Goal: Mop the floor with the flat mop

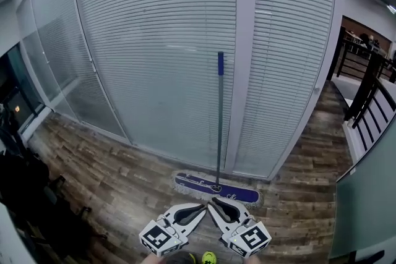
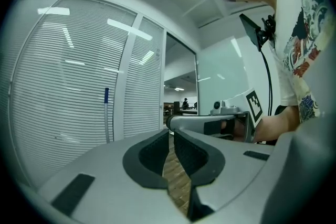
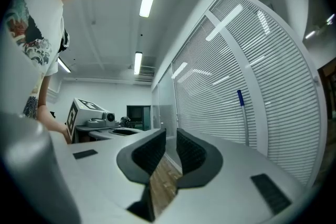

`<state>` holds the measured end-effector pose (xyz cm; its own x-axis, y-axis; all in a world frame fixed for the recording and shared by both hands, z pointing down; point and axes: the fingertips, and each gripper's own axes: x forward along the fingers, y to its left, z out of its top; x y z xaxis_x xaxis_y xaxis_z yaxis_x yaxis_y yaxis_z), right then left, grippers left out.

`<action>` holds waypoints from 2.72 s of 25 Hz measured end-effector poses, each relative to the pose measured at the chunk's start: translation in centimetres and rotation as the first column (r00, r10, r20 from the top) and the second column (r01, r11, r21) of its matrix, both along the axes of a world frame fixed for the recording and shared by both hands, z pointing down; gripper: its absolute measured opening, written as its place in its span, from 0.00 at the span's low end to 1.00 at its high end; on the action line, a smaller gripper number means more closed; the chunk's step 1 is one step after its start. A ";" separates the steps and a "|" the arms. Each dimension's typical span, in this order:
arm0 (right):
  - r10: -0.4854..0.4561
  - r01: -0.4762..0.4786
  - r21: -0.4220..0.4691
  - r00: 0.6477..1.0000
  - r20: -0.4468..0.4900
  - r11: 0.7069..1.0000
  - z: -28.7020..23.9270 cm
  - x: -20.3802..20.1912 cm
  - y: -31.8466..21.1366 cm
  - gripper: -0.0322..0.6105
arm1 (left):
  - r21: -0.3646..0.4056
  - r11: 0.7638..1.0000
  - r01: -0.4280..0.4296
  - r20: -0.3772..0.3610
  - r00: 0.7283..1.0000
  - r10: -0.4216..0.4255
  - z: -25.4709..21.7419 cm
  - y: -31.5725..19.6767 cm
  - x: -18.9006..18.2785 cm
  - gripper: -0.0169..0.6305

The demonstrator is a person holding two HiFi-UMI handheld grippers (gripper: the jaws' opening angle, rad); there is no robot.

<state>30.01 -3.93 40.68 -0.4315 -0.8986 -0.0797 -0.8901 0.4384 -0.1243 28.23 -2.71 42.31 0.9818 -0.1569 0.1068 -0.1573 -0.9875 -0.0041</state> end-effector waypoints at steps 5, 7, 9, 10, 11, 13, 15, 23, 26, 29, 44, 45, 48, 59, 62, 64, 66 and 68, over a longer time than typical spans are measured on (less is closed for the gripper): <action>-0.003 0.003 -0.011 1.000 -0.016 1.000 0.4 2.1 -3.2 0.13 | -0.001 1.000 0.003 -0.002 1.000 -0.003 0.4 -3.2 2.1 0.05; 0.003 -0.003 -0.021 1.000 -0.027 1.000 0.6 3.1 -5.0 0.13 | 0.002 1.000 -0.003 -0.003 1.000 0.003 0.6 -4.9 3.2 0.05; 0.015 -0.016 -0.030 0.999 -0.037 0.999 0.7 4.2 -7.1 0.13 | -0.001 1.000 -0.011 -0.014 1.000 0.011 0.6 -7.0 4.2 0.05; 0.023 -0.024 -0.031 0.999 -0.045 0.999 0.7 4.7 -8.2 0.13 | -0.001 1.000 -0.014 -0.020 1.000 0.014 0.6 -8.1 4.8 0.05; 0.032 -0.034 -0.031 0.998 -0.053 0.999 0.8 5.3 -9.3 0.13 | -0.001 1.000 -0.017 -0.027 0.999 0.017 0.7 -9.2 5.4 0.05; 0.055 -0.057 -0.029 0.996 -0.071 0.998 0.9 6.5 -11.8 0.13 | 0.004 1.000 -0.028 -0.038 0.999 0.028 0.8 -11.8 6.6 0.05; 0.077 -0.080 -0.027 0.993 -0.089 0.996 0.8 7.5 -14.9 0.13 | 0.009 0.999 -0.041 -0.051 0.998 0.041 0.7 -14.9 7.5 0.05; 0.131 -0.136 -0.025 0.982 -0.136 0.990 -0.7 11.2 -27.7 0.13 | 0.037 0.997 -0.069 -0.073 0.995 0.072 -0.8 -27.7 11.3 0.05; 0.137 -0.143 -0.033 0.981 -0.141 0.989 -0.8 12.4 -32.5 0.13 | 0.035 0.997 -0.074 -0.068 0.995 0.077 -0.9 -32.5 12.4 0.05; 0.146 -0.154 -0.045 0.979 -0.142 0.987 -0.2 14.0 -36.7 0.13 | 0.030 0.997 -0.076 -0.060 0.995 0.078 -0.4 -36.7 13.9 0.05; 0.244 -0.262 -0.081 0.952 -0.186 0.962 2.3 21.8 -48.4 0.28 | 0.047 0.996 -0.080 -0.033 0.996 0.081 2.1 -49.0 20.5 0.12; 0.243 -0.262 -0.080 0.951 -0.189 0.962 2.1 22.5 -49.1 0.28 | 0.050 0.996 -0.068 -0.037 0.997 0.069 1.9 -49.9 21.0 0.14; 0.242 -0.259 -0.071 0.952 -0.189 0.963 1.1 24.3 -50.8 0.30 | 0.058 0.997 -0.045 -0.022 0.999 0.047 1.6 -51.6 22.7 0.23; 0.229 -0.242 -0.042 0.952 -0.203 0.969 -1.9 31.2 -58.4 0.31 | 0.029 1.000 -0.006 0.017 1.000 0.005 2.2 -59.0 31.7 0.29; 0.202 -0.211 -0.020 0.958 -0.205 0.977 -3.6 31.7 -59.9 0.31 | 0.030 1.000 0.002 0.003 1.000 -0.002 1.4 -60.4 33.7 0.29; 0.186 -0.191 -0.001 0.960 -0.207 0.982 -4.2 31.8 -61.1 0.31 | 0.046 0.999 -0.011 0.018 1.000 0.011 1.7 -61.1 34.7 0.29; 0.180 -0.180 0.021 0.959 -0.217 0.983 -5.0 31.3 -61.9 0.31 | 0.070 0.997 -0.024 0.040 0.999 0.022 2.0 -61.3 34.7 0.29; 0.176 -0.174 0.031 0.957 -0.230 0.984 -5.7 30.8 -62.2 0.31 | 0.083 0.996 -0.027 0.055 0.998 0.023 2.0 -61.0 34.4 0.26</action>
<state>60.78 -66.13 35.03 -0.2751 -0.9614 -0.0056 -0.9570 0.2733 0.0977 62.60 -63.68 44.36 0.9788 -0.1430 0.1469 -0.1300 -0.9870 -0.0949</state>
